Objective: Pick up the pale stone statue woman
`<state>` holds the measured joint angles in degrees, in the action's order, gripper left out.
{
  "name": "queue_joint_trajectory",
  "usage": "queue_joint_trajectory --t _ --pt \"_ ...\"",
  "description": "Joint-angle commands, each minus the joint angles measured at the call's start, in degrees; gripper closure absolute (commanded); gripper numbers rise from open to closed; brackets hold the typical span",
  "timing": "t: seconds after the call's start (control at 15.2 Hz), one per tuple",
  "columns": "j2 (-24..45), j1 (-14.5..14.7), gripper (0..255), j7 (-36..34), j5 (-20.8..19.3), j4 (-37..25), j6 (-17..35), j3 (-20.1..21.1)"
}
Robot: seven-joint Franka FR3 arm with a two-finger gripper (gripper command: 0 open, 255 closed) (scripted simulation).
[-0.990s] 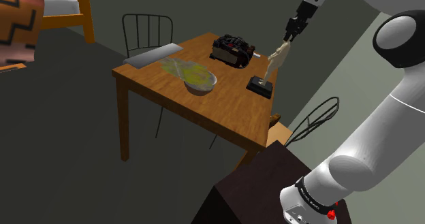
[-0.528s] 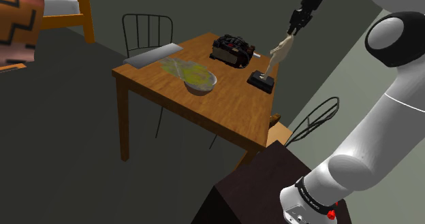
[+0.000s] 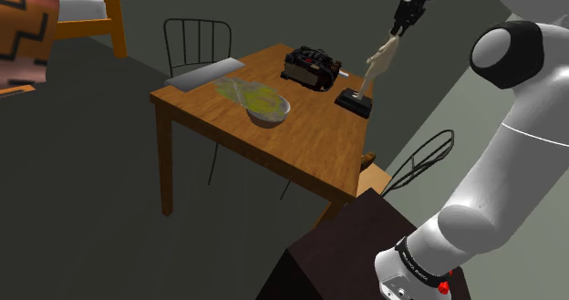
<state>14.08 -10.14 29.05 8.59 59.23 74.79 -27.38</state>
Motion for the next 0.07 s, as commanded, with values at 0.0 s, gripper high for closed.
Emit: queue_joint_trajectory --t 0.0 --pt "0.54 -0.3 255 0.08 0.33 -1.39 -0.81 -0.03"
